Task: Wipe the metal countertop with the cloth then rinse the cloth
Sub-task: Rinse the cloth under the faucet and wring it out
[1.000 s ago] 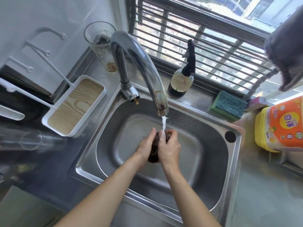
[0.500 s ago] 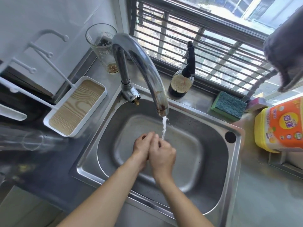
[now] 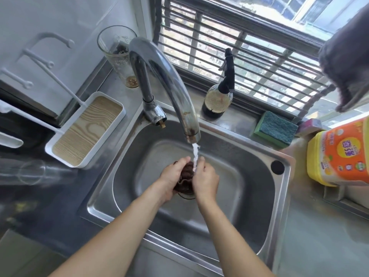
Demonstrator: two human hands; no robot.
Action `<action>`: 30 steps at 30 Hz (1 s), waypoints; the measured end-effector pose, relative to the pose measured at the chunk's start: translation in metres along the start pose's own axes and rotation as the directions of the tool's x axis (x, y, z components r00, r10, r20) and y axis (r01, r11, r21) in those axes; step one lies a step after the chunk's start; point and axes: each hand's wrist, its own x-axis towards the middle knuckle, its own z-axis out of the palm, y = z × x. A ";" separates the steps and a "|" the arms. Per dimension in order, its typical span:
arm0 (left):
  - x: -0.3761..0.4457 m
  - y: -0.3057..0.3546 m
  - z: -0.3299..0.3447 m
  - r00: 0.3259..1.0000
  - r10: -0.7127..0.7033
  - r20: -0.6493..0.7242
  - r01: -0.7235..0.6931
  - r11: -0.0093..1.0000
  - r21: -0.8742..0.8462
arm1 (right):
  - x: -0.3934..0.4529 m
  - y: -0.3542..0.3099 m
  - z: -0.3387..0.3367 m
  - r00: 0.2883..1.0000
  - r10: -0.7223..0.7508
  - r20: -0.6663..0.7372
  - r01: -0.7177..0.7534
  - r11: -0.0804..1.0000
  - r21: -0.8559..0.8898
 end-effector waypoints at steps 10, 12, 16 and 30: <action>0.011 -0.004 -0.013 0.978 0.117 -0.172 -0.097 0.988 0.119 | 0.002 -0.002 -0.004 0.978 0.186 0.096 -0.206 0.939 0.276; 0.013 -0.001 -0.009 0.977 0.068 -0.204 -0.050 0.995 0.089 | -0.020 -0.004 0.005 0.989 -0.053 -0.136 0.081 0.976 0.204; 0.016 0.002 -0.008 0.954 0.084 -0.286 -0.069 0.996 0.063 | -0.056 -0.007 0.027 0.953 -0.272 -0.133 0.285 0.955 0.085; -0.004 0.004 0.006 0.981 0.175 -0.081 -0.150 0.955 0.255 | -0.010 -0.007 0.009 0.996 -0.026 -0.089 0.040 0.987 0.156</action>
